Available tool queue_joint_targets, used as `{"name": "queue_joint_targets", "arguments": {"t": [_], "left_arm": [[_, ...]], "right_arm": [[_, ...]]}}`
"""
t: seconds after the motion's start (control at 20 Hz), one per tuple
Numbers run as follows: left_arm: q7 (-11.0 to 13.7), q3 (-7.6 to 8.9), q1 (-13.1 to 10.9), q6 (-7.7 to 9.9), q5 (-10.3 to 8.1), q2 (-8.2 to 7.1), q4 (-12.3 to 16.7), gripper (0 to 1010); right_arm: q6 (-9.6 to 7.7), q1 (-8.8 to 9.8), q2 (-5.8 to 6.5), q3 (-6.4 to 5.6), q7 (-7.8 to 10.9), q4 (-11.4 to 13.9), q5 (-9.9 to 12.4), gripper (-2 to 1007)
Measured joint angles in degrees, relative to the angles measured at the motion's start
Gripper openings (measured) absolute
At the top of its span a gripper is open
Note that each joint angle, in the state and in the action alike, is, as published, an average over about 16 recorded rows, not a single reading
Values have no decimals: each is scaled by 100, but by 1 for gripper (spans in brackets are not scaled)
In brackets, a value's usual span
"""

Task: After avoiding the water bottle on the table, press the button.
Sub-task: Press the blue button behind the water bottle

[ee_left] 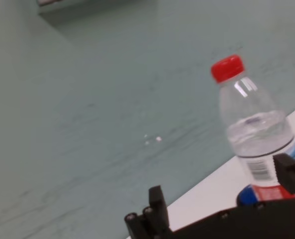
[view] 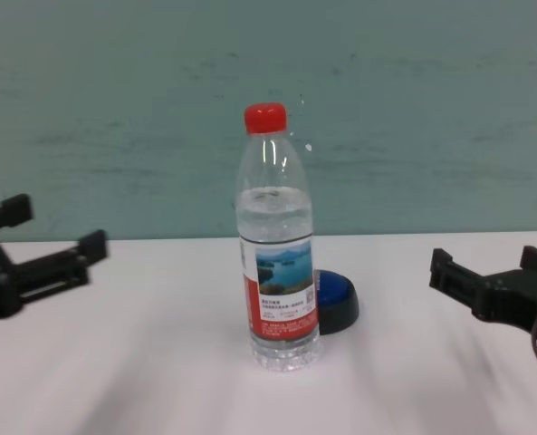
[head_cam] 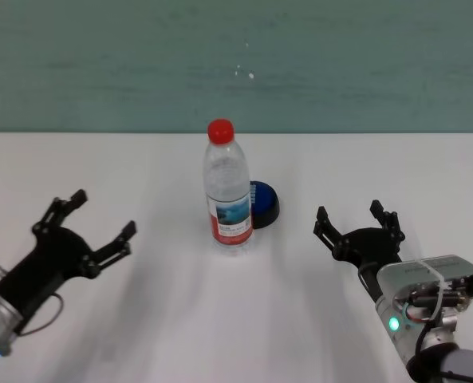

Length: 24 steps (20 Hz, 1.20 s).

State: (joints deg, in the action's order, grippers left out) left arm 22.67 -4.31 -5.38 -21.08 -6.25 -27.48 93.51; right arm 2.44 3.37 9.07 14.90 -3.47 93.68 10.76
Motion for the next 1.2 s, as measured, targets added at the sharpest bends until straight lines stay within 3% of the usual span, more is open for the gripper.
{"name": "queue_joint_targets", "arguments": {"t": [0.3,0.55,1.2], "left_arm": [[46,84,264,-78,-88,-10,-316,1000],[145,41,698,-148,-119,11,-718,1000],[457,-542,2157,-296,-64,295,-2003,1000]], "right_arm": [[0,0,0,0,0,0,0,1003],[0,0,0,0,0,0,0,1003],[0,0,0,0,0,0,0,1003]]}}
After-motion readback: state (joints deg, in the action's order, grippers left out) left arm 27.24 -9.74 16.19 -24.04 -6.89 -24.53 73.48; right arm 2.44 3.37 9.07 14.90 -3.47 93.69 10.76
